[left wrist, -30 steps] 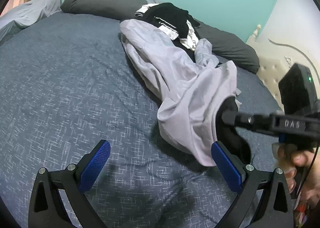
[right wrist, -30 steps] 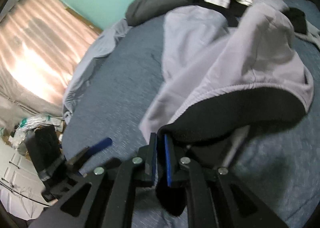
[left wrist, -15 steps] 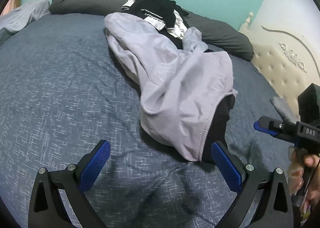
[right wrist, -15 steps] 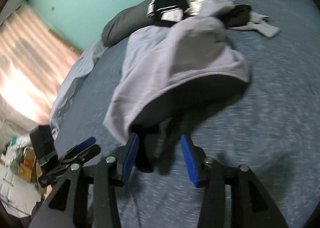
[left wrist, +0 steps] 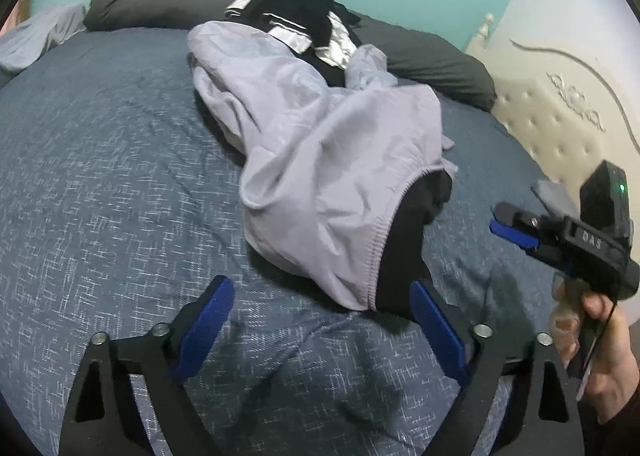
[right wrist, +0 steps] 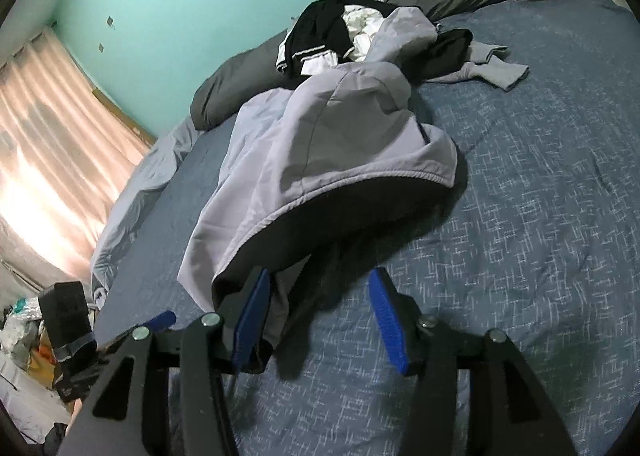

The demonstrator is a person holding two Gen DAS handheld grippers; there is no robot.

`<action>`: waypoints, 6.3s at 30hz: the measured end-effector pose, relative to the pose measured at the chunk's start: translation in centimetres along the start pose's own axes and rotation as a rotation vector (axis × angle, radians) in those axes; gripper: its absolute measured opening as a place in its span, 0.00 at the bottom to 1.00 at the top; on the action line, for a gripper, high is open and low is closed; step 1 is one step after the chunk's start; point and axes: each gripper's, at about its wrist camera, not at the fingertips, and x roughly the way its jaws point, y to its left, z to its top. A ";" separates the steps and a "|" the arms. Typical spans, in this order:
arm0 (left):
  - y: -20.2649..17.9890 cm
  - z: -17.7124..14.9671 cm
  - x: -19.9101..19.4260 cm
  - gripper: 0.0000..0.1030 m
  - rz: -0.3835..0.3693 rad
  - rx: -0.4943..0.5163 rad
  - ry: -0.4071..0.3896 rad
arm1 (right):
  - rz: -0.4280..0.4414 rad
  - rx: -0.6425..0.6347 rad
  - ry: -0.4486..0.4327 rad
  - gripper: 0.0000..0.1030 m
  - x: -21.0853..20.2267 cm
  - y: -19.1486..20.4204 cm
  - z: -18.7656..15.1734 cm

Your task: Fold clothes

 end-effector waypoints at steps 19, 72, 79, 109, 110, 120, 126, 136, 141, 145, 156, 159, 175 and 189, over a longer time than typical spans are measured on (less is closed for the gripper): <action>-3.7 -0.9 2.1 0.63 -0.019 0.069 0.071 | -0.022 -0.033 -0.023 0.58 0.4 -1.9 -0.7; -0.1 1.2 2.6 0.06 0.033 0.070 0.079 | -0.128 -0.093 0.036 0.65 3.7 -2.2 1.2; -1.3 0.3 3.1 0.25 0.015 0.100 0.108 | -0.237 -0.241 0.133 0.66 6.5 -0.8 1.8; 0.2 0.2 0.5 0.11 -0.001 0.069 0.057 | -0.251 -0.627 0.145 0.01 9.8 4.9 5.5; 0.3 0.4 0.4 0.11 -0.002 0.061 0.054 | -0.240 -0.627 0.134 0.00 9.2 5.5 5.8; 0.2 1.5 -0.2 0.11 -0.009 0.047 0.020 | -0.204 -0.695 0.221 0.10 6.4 9.3 6.5; 0.9 1.2 -0.8 0.11 -0.021 0.025 0.019 | -0.282 -0.750 0.317 0.64 9.1 7.3 4.3; 1.3 1.3 -0.1 0.11 -0.030 0.011 0.036 | -0.259 -0.816 0.330 0.51 13.6 6.1 3.6; 1.9 1.7 -0.2 0.11 -0.007 -0.002 0.021 | -0.259 -0.882 0.310 0.17 14.0 6.7 2.8; 2.1 1.6 -0.1 0.11 -0.007 -0.007 0.026 | -0.262 -0.844 0.248 0.17 12.6 6.2 3.3; 2.0 1.6 0.5 0.11 -0.012 -0.005 0.047 | -0.347 -0.735 0.293 0.53 11.6 2.9 4.3; 2.2 1.6 0.7 0.11 -0.014 -0.011 0.052 | -0.373 -0.764 0.304 0.60 12.2 2.7 3.9; 2.1 1.5 1.3 0.12 -0.017 -0.010 0.077 | -0.362 -0.771 0.325 0.05 14.3 2.8 3.7; 0.0 0.7 3.3 0.48 -0.061 0.007 0.135 | -0.163 -0.636 0.116 0.05 5.5 7.0 7.9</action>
